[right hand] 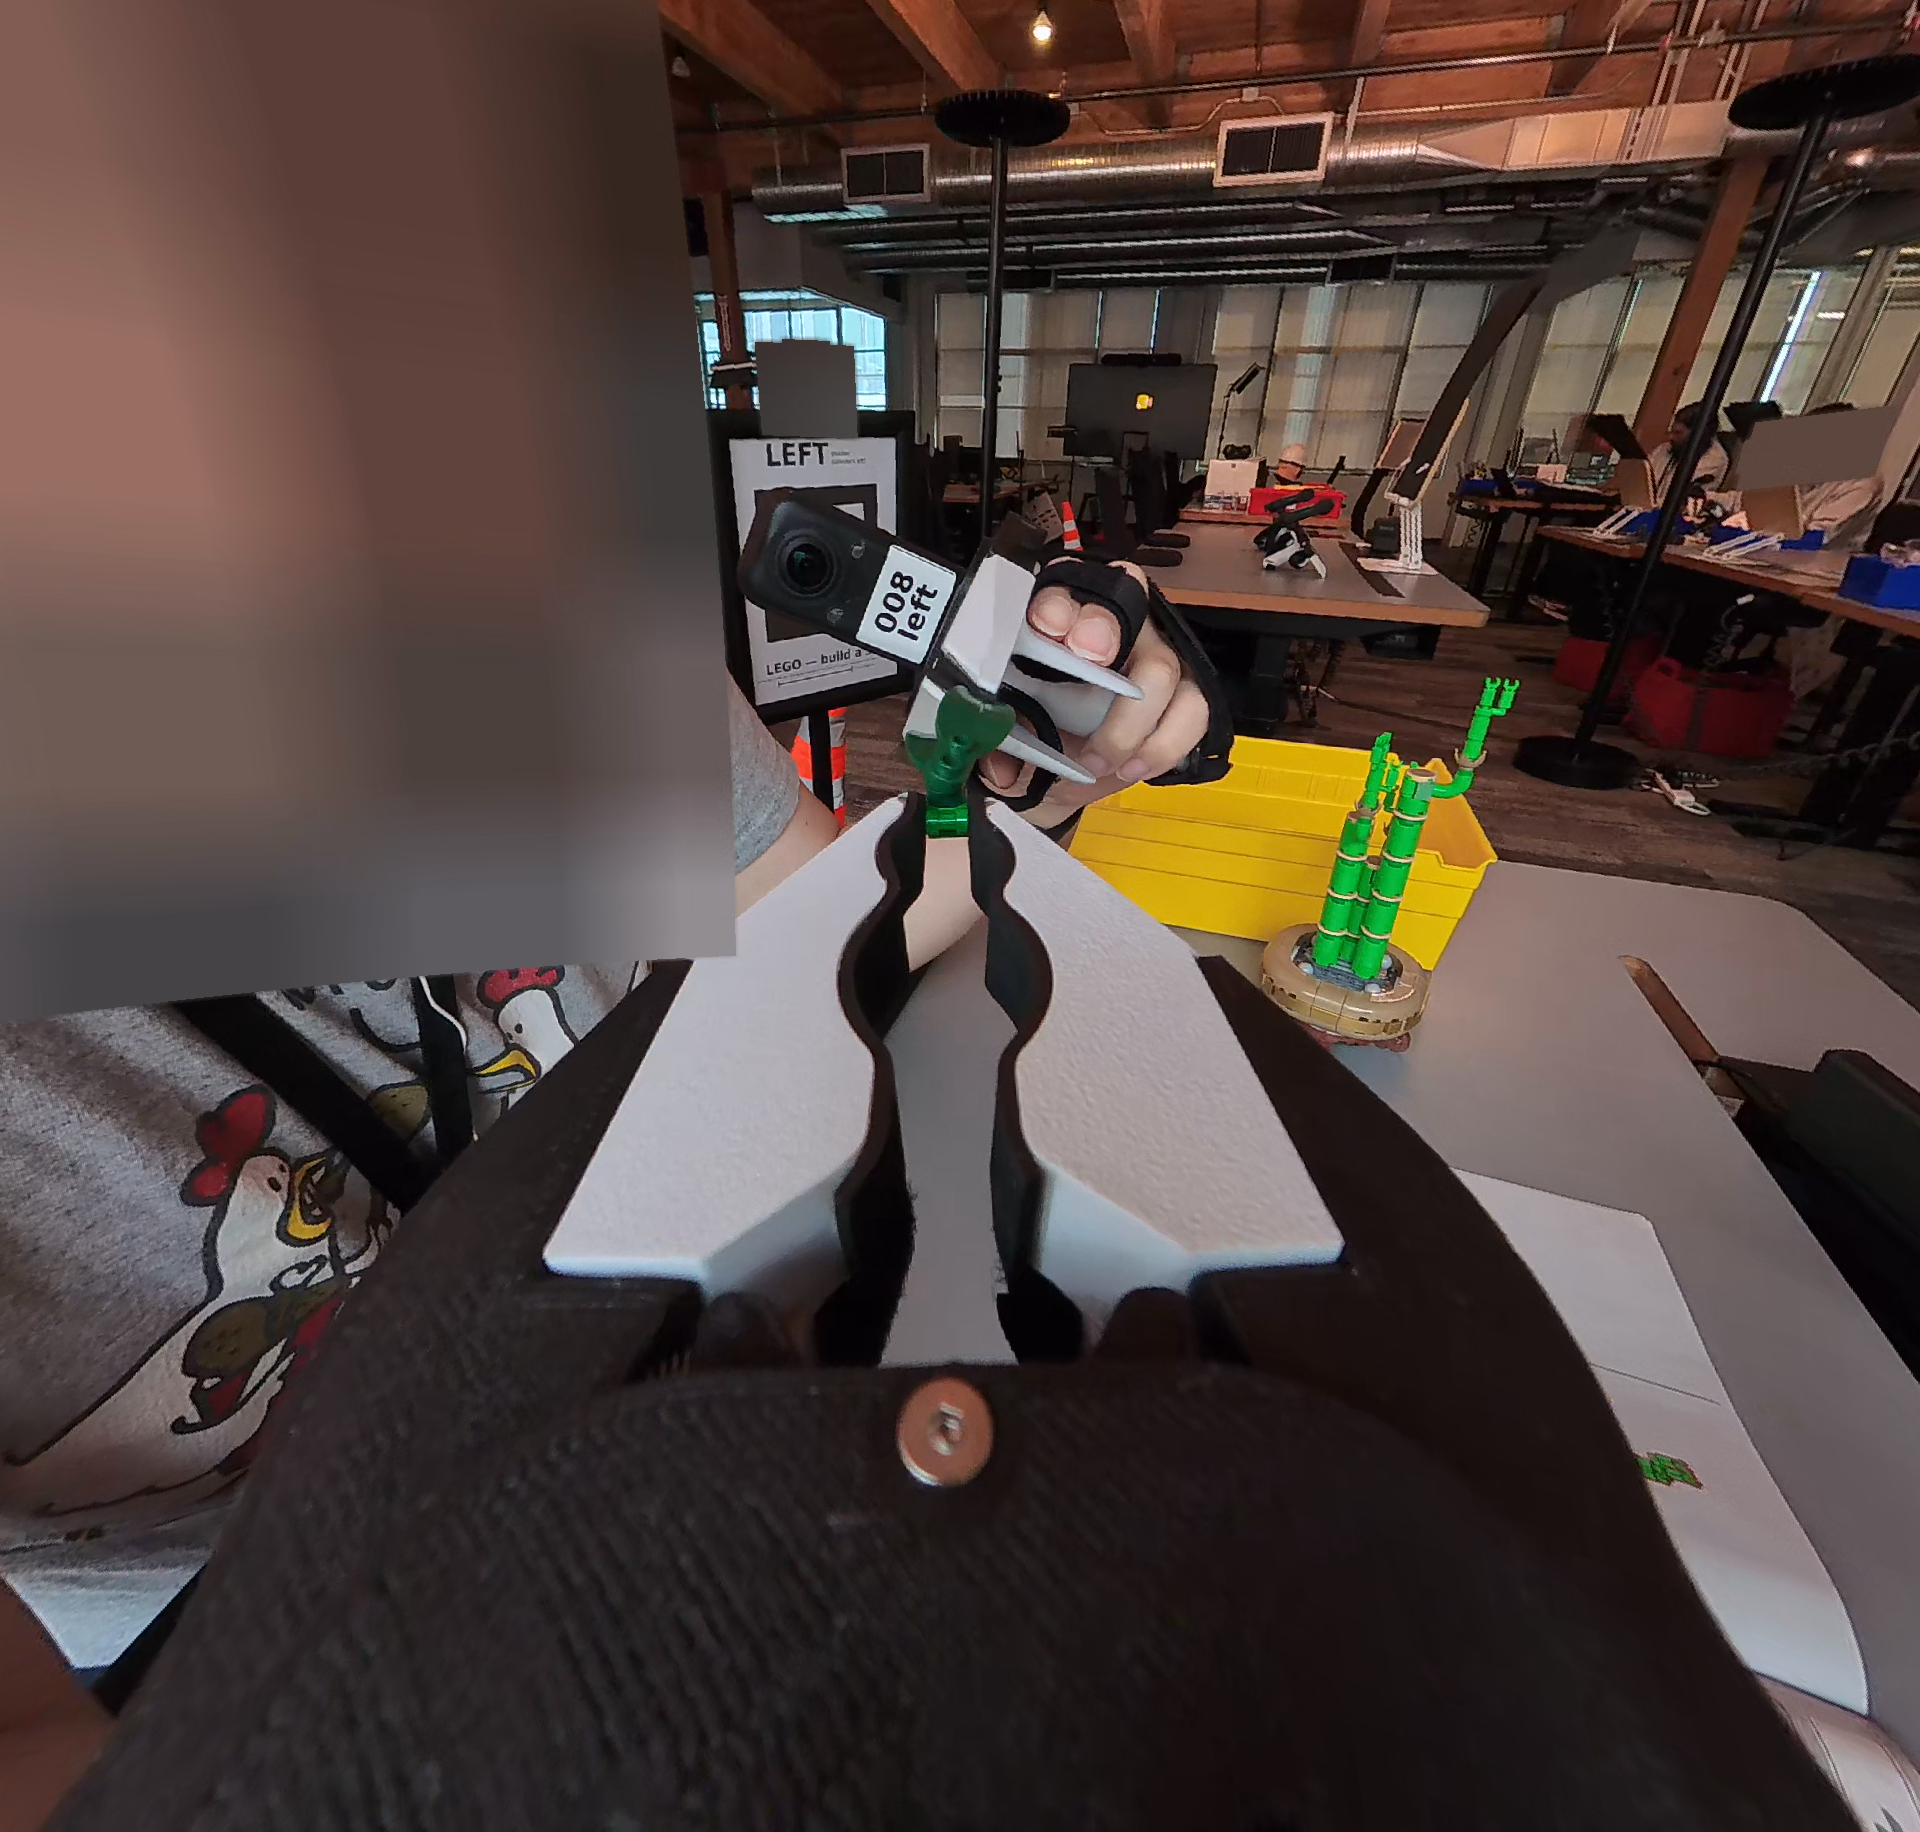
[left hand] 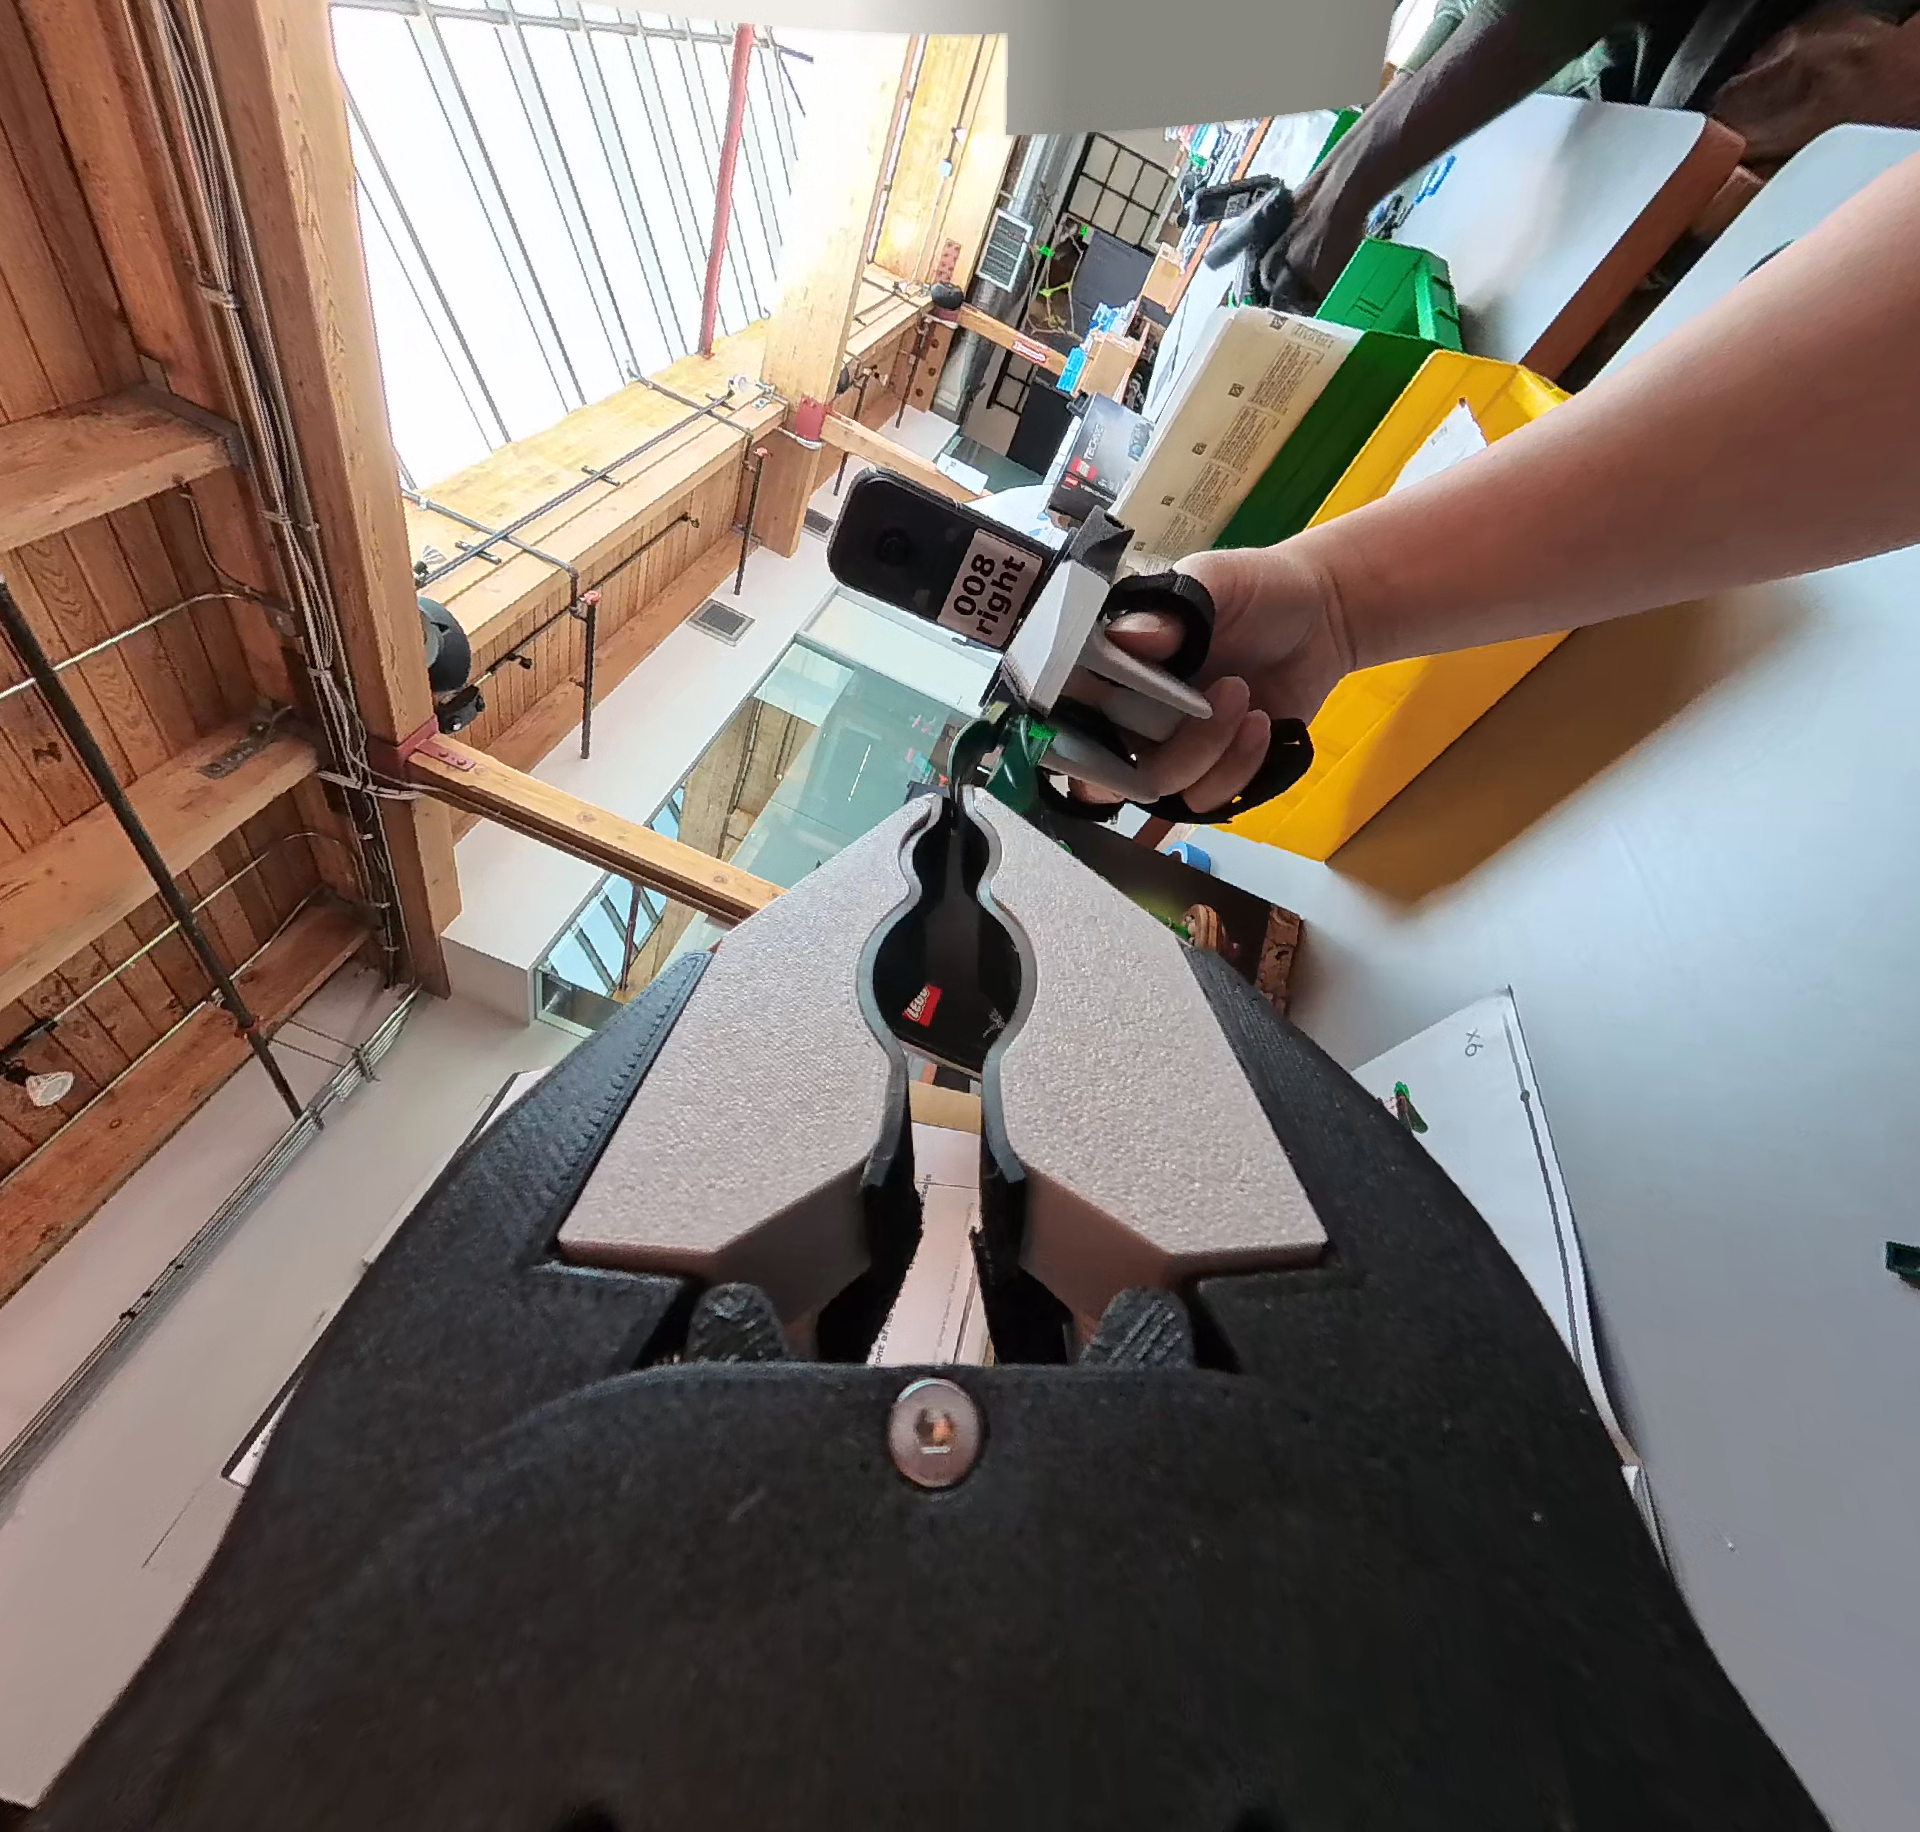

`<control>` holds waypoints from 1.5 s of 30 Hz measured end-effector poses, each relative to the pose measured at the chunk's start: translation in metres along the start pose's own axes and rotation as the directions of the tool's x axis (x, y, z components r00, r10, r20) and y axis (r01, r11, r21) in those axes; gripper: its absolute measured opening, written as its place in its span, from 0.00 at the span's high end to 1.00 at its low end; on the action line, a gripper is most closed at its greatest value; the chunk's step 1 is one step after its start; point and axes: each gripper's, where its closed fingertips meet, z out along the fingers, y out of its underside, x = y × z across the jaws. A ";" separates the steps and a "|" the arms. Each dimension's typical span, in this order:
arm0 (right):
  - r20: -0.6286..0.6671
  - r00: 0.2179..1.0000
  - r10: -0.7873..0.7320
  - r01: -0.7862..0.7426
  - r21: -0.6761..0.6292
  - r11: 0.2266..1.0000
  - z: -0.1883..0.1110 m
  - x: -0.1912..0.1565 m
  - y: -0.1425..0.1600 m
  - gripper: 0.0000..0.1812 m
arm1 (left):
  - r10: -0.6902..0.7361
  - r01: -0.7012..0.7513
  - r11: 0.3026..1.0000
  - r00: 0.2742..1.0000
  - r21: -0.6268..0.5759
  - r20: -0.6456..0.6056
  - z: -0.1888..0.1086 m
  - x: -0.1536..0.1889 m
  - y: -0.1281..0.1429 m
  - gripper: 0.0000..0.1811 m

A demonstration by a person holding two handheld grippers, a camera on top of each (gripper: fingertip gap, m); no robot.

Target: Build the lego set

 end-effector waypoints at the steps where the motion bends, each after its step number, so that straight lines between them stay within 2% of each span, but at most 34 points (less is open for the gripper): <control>1: -0.003 1.000 0.002 -0.002 0.001 1.000 -0.001 0.001 0.000 0.97 | -0.001 0.001 1.000 1.000 0.002 0.000 0.000 0.000 -0.001 1.00; 29: -0.044 0.998 0.033 -0.031 0.042 0.999 -0.002 0.010 -0.006 0.97 | 0.027 -0.026 0.999 0.999 -0.021 0.029 0.001 -0.003 0.002 1.00; 38: -0.046 0.999 -0.002 0.004 0.052 0.999 -0.003 0.009 -0.007 0.97 | 0.039 -0.039 0.999 0.999 -0.011 0.020 0.001 -0.002 -0.003 1.00; 45: -0.041 0.999 0.028 -0.026 0.057 0.998 -0.004 0.010 -0.007 0.97 | 0.042 -0.042 0.999 0.999 -0.015 0.007 0.001 0.000 -0.003 1.00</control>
